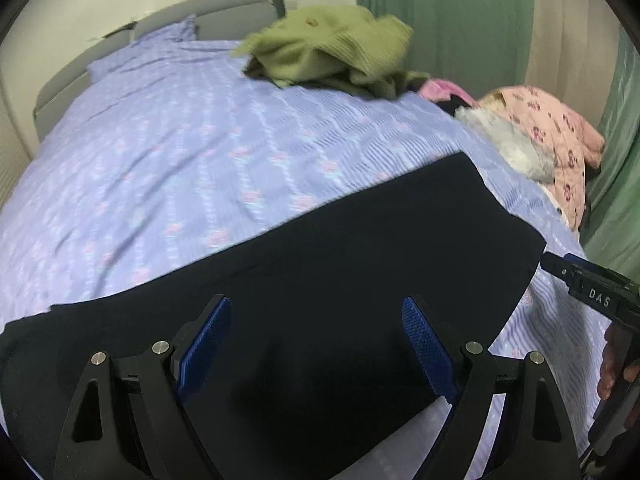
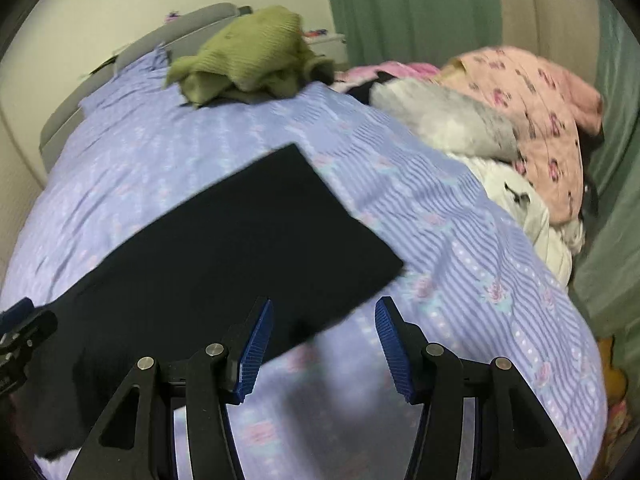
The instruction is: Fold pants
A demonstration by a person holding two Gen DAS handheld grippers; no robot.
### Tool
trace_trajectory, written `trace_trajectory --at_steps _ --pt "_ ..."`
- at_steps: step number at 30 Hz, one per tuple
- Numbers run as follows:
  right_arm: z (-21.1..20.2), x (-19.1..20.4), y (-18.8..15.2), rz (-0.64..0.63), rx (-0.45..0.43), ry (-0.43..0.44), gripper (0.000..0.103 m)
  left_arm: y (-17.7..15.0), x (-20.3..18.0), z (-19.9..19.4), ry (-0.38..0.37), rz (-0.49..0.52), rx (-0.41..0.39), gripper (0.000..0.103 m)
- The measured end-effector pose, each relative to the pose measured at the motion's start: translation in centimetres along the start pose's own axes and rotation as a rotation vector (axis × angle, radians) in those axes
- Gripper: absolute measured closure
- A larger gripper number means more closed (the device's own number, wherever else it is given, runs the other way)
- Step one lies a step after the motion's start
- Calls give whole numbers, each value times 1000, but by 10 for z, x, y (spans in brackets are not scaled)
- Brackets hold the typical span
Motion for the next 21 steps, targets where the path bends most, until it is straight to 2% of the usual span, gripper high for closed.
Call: trace_trajectory --at_steps 6,7,11,17,21 --pt "33 -36 -3 129 2 88 48 -9 -32 27 -8 33 35 16" --pt "40 -40 -2 158 3 125 44 -10 -37 32 -4 30 40 16" --pt "62 -52 -4 287 9 257 44 -12 -51 48 -11 20 75 16" --pt "81 -55 -3 349 -14 392 37 -13 -65 54 -28 33 87 16" --pt "70 -39 7 334 -36 564 41 -16 -71 48 -64 35 90 16"
Point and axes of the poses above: each gripper's, at about its wrist camera, not at the fingertips, and z roughly the way its jaws point, x to its left, y to its top, the point moved 7 cm from there along z, roughly the way its jaws point, and after that the axes turned 14 degrees about -z, right-handed, at the moved point
